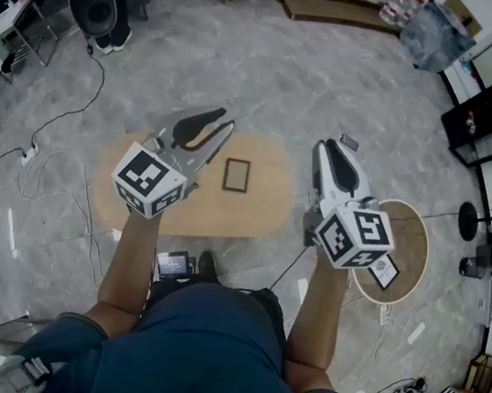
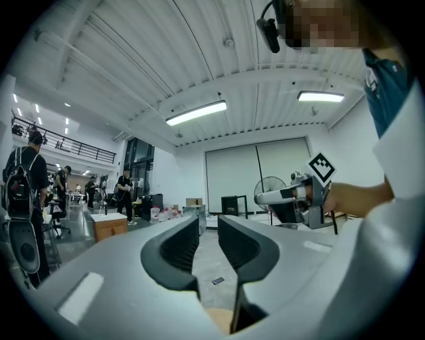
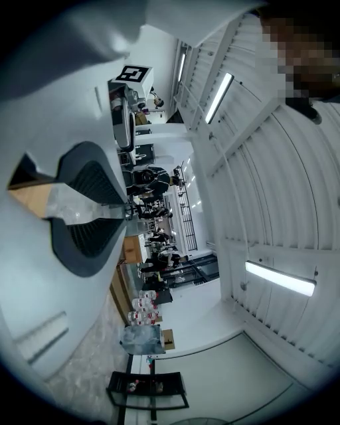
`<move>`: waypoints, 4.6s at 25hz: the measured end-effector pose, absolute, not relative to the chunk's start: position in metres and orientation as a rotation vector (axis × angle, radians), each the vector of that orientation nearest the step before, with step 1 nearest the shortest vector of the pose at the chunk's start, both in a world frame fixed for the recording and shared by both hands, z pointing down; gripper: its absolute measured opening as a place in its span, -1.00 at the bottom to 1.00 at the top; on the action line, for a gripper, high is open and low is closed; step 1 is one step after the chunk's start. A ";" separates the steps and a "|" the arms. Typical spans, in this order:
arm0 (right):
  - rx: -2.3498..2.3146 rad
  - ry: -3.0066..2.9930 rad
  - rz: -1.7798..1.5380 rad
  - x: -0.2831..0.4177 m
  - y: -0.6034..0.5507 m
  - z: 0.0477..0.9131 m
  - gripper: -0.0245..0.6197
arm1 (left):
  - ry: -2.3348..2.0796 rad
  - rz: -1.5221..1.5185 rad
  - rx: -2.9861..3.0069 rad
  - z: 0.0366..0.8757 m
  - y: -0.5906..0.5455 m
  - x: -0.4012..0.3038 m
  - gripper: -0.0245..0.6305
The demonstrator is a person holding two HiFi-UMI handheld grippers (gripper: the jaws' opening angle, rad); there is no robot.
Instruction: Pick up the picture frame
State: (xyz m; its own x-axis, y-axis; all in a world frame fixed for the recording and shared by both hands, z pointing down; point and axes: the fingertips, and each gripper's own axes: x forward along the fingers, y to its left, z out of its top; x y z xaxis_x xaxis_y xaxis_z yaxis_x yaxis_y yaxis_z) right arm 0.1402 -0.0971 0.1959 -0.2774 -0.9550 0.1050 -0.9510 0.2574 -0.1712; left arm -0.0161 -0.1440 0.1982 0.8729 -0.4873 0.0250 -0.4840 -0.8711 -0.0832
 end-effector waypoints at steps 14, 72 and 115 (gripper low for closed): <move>-1.745 2.596 -0.316 0.121 -0.175 0.195 -0.72 | 0.928 -0.084 -2.928 0.199 -0.197 -0.043 -0.68; -1.556 2.696 -1.533 0.125 -0.338 0.660 -0.72 | 1.316 -0.764 -3.375 0.630 -0.378 -0.017 -0.66; -1.423 2.556 -2.292 0.093 -0.292 0.967 -0.72 | 1.525 -1.470 -3.601 0.960 -0.311 -0.008 -0.54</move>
